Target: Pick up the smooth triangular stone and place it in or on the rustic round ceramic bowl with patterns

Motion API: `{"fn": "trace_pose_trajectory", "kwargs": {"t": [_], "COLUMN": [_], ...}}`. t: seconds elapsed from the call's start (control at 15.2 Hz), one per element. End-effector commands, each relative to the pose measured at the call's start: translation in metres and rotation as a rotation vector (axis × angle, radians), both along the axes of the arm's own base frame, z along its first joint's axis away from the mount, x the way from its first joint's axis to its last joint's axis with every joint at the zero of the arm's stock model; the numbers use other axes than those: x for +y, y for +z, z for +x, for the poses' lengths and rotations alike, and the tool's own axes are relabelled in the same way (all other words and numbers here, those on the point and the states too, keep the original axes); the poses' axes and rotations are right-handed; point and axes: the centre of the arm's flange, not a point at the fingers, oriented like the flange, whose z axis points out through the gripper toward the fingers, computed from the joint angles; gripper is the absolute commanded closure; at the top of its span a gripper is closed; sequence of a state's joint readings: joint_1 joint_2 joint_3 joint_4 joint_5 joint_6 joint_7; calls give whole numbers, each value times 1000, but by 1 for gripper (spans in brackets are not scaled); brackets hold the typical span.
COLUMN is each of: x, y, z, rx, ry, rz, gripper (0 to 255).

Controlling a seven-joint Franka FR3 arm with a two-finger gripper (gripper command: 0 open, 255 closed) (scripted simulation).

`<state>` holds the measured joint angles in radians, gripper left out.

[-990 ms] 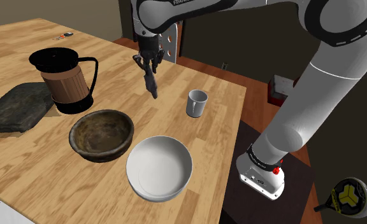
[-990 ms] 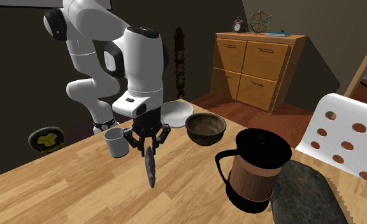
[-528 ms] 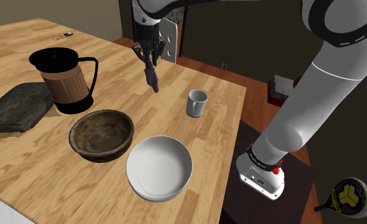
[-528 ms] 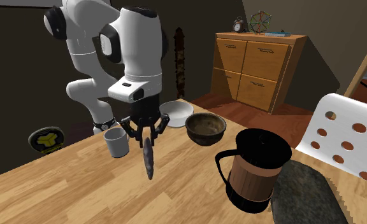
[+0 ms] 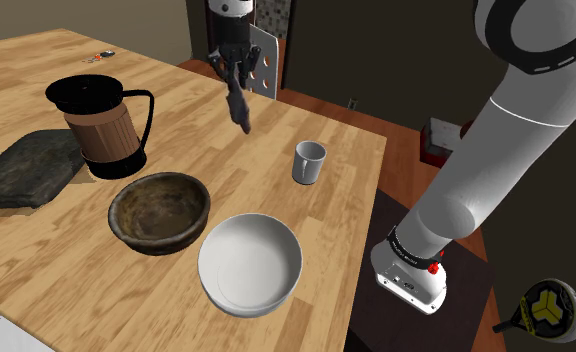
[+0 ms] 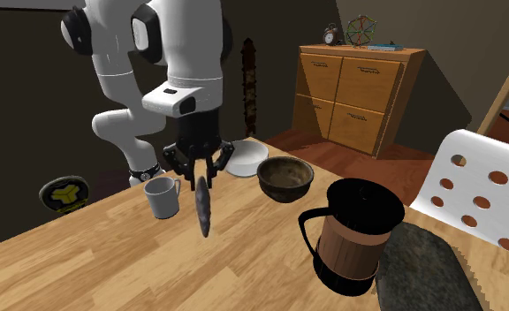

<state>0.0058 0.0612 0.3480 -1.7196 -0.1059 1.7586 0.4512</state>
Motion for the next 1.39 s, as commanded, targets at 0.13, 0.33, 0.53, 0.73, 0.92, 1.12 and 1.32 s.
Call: {"fn": "trace_pose_trajectory", "kwargs": {"t": [0.13, 0.33, 0.53, 0.73, 0.92, 1.12, 1.32], "x": [1, 1, 1, 1, 36, 71, 107], "y": [22, 38, 54, 65, 72, 78, 85], "z": [0, 0, 0, 0, -17, -34, -50], "rx": [0, 0, 0, 0, 0, 0, 0], "ry": [0, 0, 0, 0, 0, 0, 0], "rz": [0, 0, 0, 0, 0, 0, 0], "gripper": [255, 255, 255, 255, 255, 255, 255]}}
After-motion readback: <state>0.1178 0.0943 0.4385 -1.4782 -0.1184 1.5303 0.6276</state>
